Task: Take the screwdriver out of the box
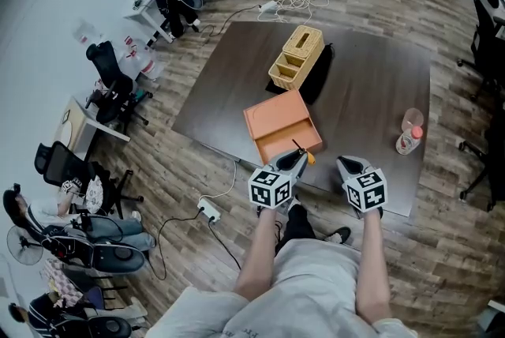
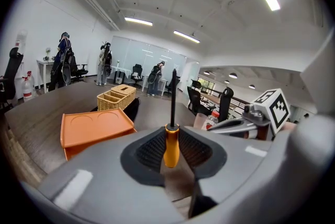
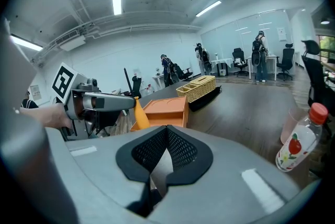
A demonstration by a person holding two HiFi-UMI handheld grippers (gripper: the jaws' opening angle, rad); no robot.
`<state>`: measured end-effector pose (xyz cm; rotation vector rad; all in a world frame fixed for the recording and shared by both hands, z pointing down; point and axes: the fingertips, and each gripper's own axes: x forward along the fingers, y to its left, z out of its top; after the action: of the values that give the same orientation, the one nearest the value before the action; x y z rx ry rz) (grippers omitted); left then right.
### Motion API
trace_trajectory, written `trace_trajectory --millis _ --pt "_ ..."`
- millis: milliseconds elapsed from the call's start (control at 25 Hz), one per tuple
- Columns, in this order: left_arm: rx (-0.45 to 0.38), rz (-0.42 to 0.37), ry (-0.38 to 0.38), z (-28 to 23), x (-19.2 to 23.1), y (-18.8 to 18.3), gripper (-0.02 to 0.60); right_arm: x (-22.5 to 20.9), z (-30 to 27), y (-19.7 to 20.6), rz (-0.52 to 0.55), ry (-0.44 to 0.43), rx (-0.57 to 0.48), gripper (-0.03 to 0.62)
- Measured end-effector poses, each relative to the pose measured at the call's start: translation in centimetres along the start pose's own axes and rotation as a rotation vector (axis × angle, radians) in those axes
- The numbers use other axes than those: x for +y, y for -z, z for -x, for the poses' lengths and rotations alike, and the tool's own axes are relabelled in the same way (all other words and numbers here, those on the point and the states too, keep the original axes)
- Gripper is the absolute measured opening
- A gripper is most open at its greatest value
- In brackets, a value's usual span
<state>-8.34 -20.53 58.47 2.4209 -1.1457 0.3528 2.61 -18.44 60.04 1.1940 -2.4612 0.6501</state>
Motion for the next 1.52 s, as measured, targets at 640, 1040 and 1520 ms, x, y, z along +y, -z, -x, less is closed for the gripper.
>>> trace_trajectory --millis 640,1040,1520 --pt "0.035 -0.032 0.024 -0.6 -1.1 0.6 0.132 -0.8 0.8 -0.1 -0.027 0.018 -0.025 -0.003" --pt "0.026 -0.026 0.005 -0.2 -0.8 1.0 0.132 -0.7 0.7 0.0 -0.022 0.01 -0.022 -0.003" --pt "0.021 -0.028 -0.001 -0.4 -0.6 0.2 0.132 -0.8 0.7 -0.1 -0.024 0.004 -0.021 -0.003"
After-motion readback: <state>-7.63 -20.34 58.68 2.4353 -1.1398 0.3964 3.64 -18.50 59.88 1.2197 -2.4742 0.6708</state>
